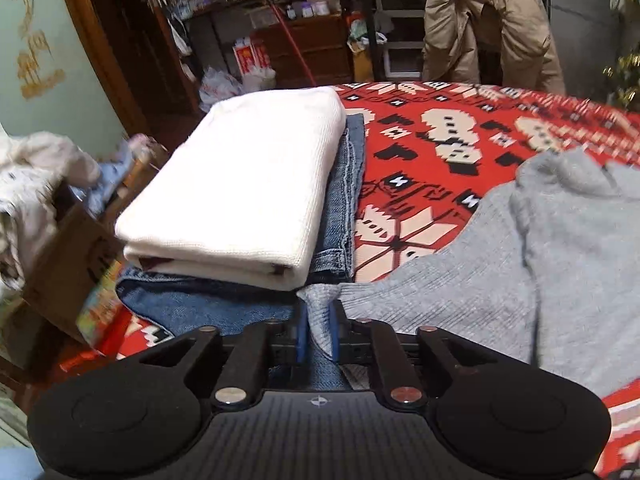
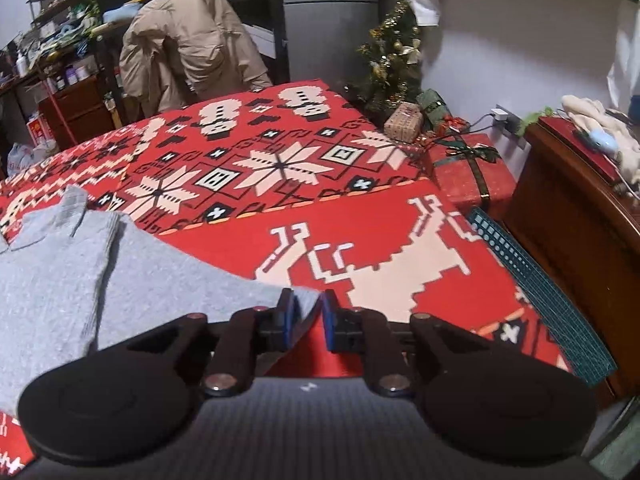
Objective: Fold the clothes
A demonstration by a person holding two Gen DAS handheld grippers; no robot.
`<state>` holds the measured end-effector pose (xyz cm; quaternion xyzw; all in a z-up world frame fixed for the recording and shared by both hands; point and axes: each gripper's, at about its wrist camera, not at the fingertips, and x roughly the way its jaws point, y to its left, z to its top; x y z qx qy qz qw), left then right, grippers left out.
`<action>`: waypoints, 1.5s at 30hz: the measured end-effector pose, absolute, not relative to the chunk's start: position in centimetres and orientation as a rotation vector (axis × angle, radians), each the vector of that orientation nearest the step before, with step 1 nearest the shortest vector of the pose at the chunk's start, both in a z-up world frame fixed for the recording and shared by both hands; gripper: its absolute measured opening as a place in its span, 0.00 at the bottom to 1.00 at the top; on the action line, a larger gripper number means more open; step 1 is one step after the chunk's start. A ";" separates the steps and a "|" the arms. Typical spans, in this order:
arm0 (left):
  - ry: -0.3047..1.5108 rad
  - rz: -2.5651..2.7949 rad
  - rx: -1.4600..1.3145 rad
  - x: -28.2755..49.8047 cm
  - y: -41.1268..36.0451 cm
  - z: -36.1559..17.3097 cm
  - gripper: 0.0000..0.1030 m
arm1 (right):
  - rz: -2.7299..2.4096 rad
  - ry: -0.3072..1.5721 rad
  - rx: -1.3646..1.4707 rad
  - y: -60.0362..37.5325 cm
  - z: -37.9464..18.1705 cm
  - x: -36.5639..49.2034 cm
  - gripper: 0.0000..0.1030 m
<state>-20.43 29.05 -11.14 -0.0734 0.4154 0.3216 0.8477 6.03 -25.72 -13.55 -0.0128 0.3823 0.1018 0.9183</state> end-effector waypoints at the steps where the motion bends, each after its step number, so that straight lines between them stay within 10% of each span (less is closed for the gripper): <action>1: 0.867 0.650 -0.174 -20.9 29.2 -10.6 0.25 | 0.205 0.778 -0.025 -26.1 -13.2 5.6 0.19; 20: 0.866 0.261 0.176 -24.0 18.6 -14.0 0.26 | 0.546 0.795 -0.191 -23.0 -12.6 -4.7 0.29; 23: 0.866 0.246 0.202 -24.3 18.5 -14.0 0.03 | 0.521 0.815 -0.207 -22.8 -13.4 -4.1 0.06; 38: 0.894 0.188 0.168 -26.6 17.3 -12.8 0.03 | 0.536 0.873 -0.140 -24.9 -11.9 -6.3 0.04; 45: 0.840 0.233 0.020 -26.7 20.7 -10.0 0.19 | 0.540 0.862 -0.103 -26.5 -10.3 -5.4 0.14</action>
